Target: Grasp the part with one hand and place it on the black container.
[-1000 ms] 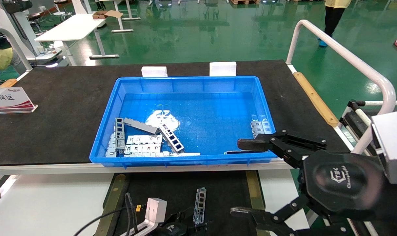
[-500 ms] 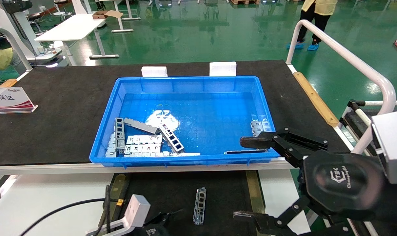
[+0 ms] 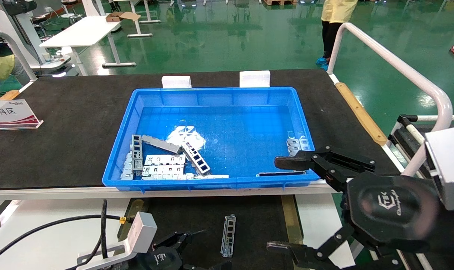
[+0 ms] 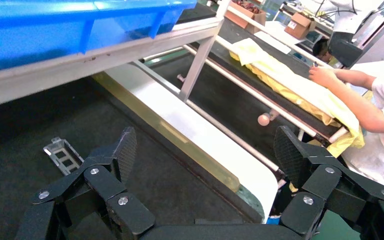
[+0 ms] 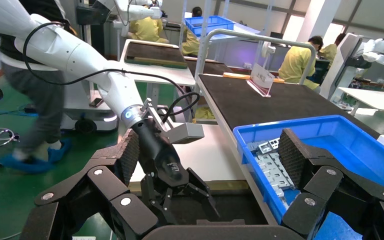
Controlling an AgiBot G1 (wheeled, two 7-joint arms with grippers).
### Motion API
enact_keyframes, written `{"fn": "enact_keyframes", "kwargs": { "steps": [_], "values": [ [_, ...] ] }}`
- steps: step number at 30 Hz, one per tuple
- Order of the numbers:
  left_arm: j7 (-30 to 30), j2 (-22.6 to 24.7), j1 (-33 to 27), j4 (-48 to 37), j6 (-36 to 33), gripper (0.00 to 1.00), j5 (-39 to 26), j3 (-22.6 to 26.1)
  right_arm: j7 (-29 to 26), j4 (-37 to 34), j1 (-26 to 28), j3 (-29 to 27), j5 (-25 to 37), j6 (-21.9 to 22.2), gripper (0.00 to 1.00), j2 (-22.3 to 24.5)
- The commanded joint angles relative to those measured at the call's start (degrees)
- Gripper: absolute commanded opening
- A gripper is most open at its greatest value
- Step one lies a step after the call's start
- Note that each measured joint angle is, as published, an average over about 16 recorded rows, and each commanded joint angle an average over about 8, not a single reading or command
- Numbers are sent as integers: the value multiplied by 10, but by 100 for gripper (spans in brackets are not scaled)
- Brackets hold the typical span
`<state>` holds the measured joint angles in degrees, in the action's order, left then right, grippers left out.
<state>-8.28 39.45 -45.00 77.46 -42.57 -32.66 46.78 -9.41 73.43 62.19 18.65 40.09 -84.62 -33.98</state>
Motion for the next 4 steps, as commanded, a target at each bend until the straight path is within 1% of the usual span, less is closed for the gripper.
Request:
{"fn": "enact_keyframes", "kwargs": {
  "steps": [1, 4],
  "values": [
    [1, -3, -4, 0, -10, 100, 2, -3, 0, 0, 0, 0, 0, 0, 100, 0],
    [2, -3, -5, 1, -13, 100, 3, -3, 0, 0, 0, 0, 0, 0, 100, 0]
  ]
}}
